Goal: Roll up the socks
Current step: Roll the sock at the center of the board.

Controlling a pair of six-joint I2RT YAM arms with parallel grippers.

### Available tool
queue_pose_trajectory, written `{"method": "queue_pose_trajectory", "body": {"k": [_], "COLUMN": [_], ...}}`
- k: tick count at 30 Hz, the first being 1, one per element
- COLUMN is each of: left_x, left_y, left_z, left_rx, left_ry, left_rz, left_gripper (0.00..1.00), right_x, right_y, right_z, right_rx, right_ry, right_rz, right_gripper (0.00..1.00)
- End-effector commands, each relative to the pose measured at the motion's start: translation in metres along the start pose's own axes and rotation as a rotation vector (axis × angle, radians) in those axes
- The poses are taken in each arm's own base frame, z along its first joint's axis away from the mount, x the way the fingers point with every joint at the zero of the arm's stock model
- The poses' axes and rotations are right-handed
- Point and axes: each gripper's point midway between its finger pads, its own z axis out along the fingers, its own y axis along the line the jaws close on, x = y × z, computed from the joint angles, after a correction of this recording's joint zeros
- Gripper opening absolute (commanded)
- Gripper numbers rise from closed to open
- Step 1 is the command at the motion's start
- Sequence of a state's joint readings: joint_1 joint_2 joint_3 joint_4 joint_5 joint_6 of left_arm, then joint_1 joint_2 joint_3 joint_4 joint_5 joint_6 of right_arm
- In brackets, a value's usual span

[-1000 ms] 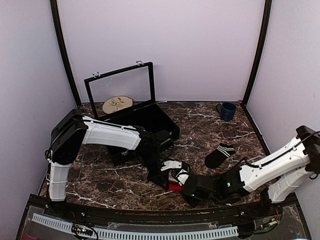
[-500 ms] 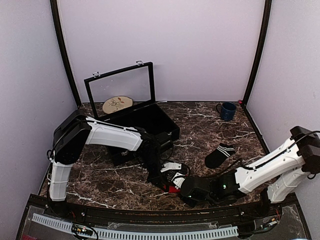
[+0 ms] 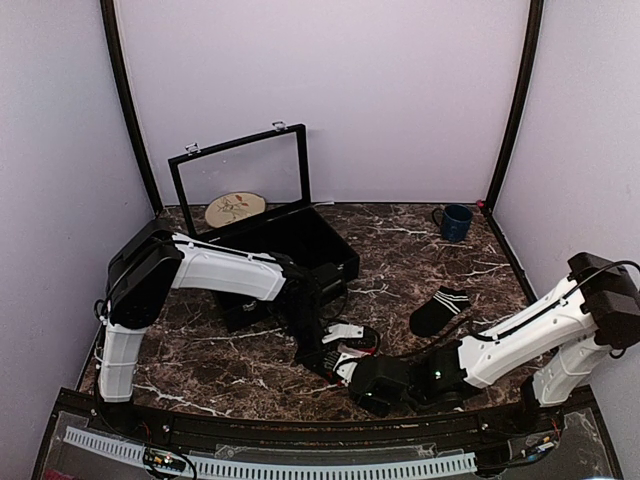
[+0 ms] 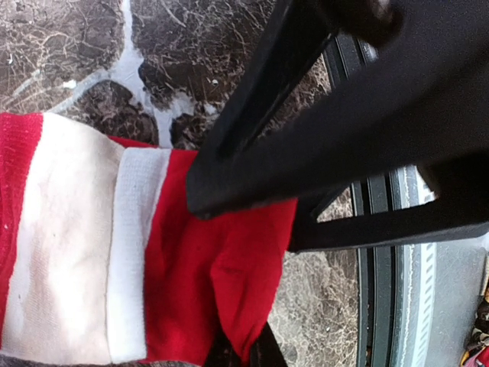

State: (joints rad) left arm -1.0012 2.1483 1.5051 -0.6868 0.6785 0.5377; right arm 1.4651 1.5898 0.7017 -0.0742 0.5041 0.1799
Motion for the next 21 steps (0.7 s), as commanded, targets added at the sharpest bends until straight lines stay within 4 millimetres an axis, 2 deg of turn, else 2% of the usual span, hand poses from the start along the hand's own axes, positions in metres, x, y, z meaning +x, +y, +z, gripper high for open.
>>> {"method": "queue_pose_trajectory", "body": {"k": [1,9,21], "left_x": [-0.007,-0.006,-0.005], "left_y": [-0.006,-0.008,-0.007], "left_z": [-0.004,-0.003,-0.003], "left_rx": [0.027,0.040,0.038], "left_ry": [-0.017,-0.022,-0.019], "left_rz": [0.006,0.001,-0.005], "left_gripper": [0.00,0.00,0.00], "right_x": [-0.008,-0.005,0.003], "right_y": [0.003,-0.006,-0.003], "right_z": [0.006,0.009,0.014], "right_rx": [-0.014,0.006,-0.033], "right_ry": [0.000,0.020,0.055], "right_rz": [-0.034,-0.030,-0.033], "right_gripper": [0.44,0.36,0.09]}}
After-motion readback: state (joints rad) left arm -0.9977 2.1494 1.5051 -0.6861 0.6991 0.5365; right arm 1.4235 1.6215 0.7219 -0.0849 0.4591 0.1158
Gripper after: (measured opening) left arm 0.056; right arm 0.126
